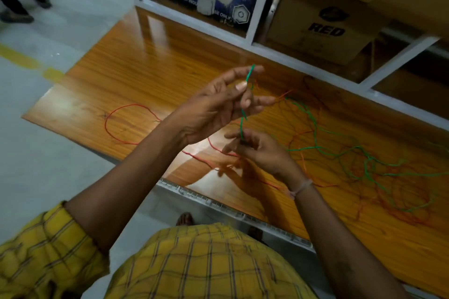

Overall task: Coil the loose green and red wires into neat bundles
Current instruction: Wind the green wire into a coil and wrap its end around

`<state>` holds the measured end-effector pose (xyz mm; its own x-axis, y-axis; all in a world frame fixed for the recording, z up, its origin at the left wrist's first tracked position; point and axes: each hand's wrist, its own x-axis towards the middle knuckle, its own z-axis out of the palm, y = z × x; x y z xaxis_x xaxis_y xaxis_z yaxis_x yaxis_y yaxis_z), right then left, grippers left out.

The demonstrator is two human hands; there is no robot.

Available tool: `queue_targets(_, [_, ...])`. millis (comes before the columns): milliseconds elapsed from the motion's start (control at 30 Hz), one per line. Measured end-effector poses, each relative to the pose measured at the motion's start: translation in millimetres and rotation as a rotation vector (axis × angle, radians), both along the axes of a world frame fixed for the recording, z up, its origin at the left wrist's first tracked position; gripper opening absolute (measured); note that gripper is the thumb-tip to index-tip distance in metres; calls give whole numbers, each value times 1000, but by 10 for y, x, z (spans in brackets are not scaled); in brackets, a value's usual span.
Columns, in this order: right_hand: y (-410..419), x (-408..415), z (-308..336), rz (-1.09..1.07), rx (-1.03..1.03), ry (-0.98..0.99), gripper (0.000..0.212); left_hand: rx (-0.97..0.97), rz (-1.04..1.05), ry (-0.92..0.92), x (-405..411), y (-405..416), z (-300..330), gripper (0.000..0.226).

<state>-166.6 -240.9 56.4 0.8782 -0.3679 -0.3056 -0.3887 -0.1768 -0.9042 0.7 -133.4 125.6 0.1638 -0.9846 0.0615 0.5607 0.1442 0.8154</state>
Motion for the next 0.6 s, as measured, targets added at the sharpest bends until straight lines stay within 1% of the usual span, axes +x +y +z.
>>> queue_targets(100, [-51,-180,92,40,-86,42,28,-50,79,2,-17,-230,3,49])
queue_targets(167, [-122,-303,147,71,-161,49,35,-77,167,-40,-43,-361,9,52])
queue_targets(200, [-175,-358,170,90,-229,54,35,-87,224,-78,-46,-413,20,53])
queue_targets(233, [-242,-414,189,120,-296,59,31,-94,287,-139,-42,-474,31,52])
queue_targets(300, [-390,-512,199,156,-378,69,22,-107,417,-364,-2,-579,85,51])
queue_targets(400, [-625,-701,155,33,-325,116,17,-87,551,-792,64,-702,164,48])
queue_targets(467, [-797,-842,130,-75,-293,125,14,-11,570,-981,86,-746,180,47])
queue_targets(533, [-937,-970,132,-138,-222,107,4,62,512,-1054,93,-777,134,46])
queue_targets(567, [-970,-1025,179,-156,-152,99,1,90,460,-1051,78,-800,94,46])
queue_targets(600, [-987,-1072,225,-154,-93,108,4,111,404,-1036,55,-821,46,47])
